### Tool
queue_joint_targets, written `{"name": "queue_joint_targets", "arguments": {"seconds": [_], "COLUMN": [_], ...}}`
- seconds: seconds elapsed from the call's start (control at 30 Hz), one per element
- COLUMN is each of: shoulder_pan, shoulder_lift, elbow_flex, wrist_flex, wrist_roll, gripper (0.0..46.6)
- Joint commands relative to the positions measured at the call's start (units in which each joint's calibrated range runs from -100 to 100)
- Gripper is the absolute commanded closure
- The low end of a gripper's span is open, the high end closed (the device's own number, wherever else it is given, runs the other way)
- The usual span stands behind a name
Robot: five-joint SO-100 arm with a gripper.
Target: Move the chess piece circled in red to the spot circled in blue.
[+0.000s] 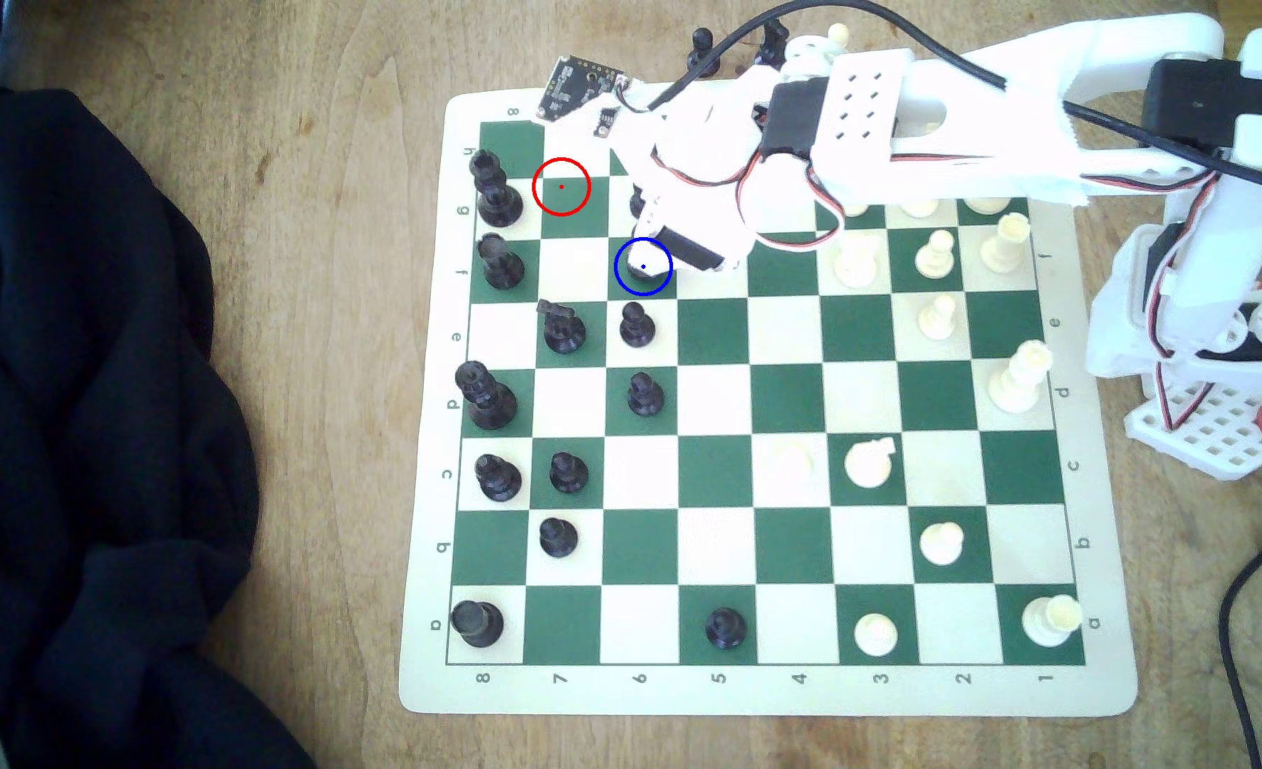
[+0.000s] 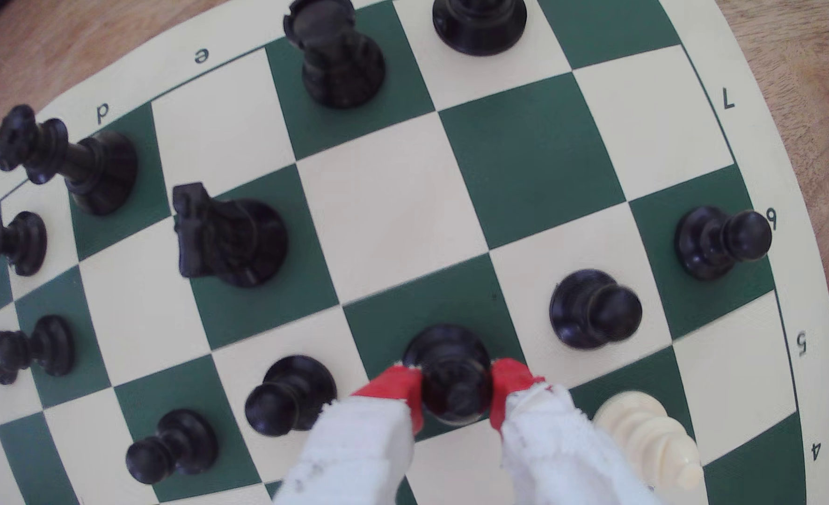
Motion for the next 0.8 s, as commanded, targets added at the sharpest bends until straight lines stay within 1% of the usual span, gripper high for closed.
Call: {"name": "queue_joint_targets", "arguments": {"seconds": [0.0, 0.07, 0.13, 0.27, 0.4, 0.53, 0.77], "shoulder_pan": [-0.35, -0.43, -0.43, -0.35, -0.04, 0.20, 0.35], "shoulder_lift": [-0.76, -0.67, -0.42, -0.76, -3.30, -6.19, -15.87], "elbow_flex": [-2.96, -2.96, -2.96, -2.51, -2.33, -2.51, -1.24], "wrist_flex": [-0.90, -0.90, -1.06, -0.98, -0.33, 2.13, 8.93], "wrist_roll": [0.29, 0.29, 0.20, 0.24, 0.15, 0.20, 0.00], "gripper": [45.2, 45.1, 43.0, 35.7, 34.1, 33.5, 32.6]}}
